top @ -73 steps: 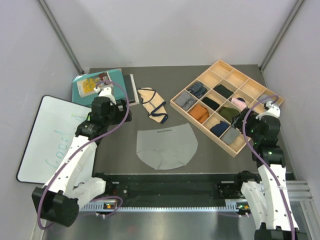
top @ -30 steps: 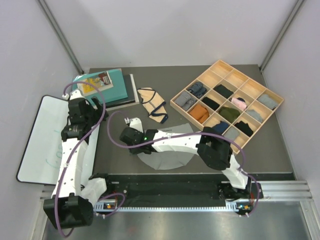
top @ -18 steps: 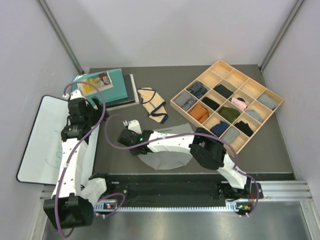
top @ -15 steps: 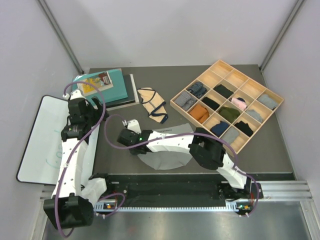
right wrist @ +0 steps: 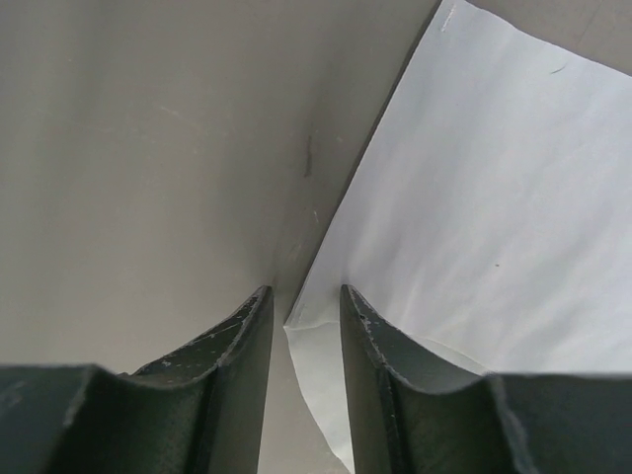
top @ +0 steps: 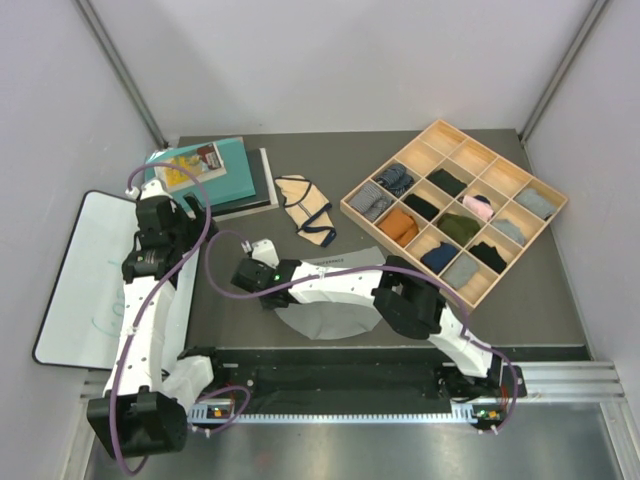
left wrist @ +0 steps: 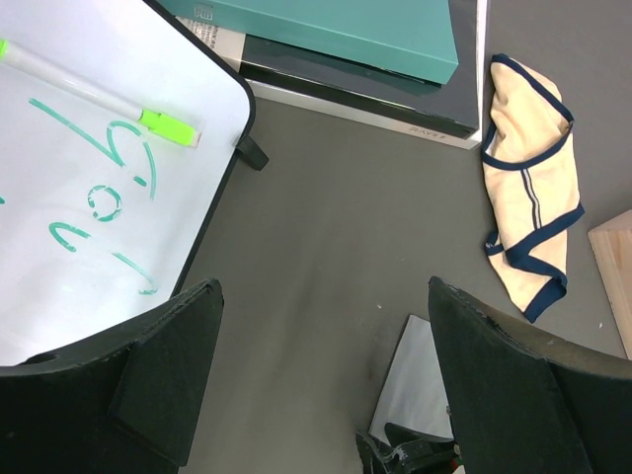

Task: Roll the underwear
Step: Fold the underwear at the center of the board.

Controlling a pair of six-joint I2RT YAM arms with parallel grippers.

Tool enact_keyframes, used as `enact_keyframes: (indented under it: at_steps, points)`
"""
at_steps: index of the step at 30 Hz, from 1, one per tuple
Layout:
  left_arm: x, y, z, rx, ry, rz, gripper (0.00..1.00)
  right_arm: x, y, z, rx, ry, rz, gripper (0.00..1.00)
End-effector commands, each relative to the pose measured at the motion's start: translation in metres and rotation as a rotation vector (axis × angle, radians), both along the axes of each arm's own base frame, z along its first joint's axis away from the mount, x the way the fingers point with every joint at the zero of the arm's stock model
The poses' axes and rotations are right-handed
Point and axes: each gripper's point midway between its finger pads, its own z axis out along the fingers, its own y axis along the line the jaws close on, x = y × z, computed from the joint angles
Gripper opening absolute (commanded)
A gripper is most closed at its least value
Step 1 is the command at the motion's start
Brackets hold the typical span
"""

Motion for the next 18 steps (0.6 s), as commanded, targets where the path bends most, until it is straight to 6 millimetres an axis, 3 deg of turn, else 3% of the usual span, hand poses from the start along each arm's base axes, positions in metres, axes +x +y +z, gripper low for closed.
enact_keyframes:
  at_steps: [1,11,15,18]
  points:
    - [0.003,-0.001,0.013,-0.009,-0.057,-0.001,0.89,-0.012,-0.013,-0.024,-0.096,0.043,0.008,0.31]
    - [0.004,-0.001,0.013,-0.011,-0.059,0.001,0.89,-0.023,-0.019,-0.042,-0.141,0.101,0.039,0.16]
    - [0.004,-0.001,0.014,-0.010,-0.060,0.000,0.89,-0.026,-0.017,-0.043,-0.131,0.114,0.061,0.00]
    - [0.003,-0.001,0.014,-0.011,-0.060,0.002,0.89,-0.027,-0.009,-0.036,-0.090,0.120,0.073,0.00]
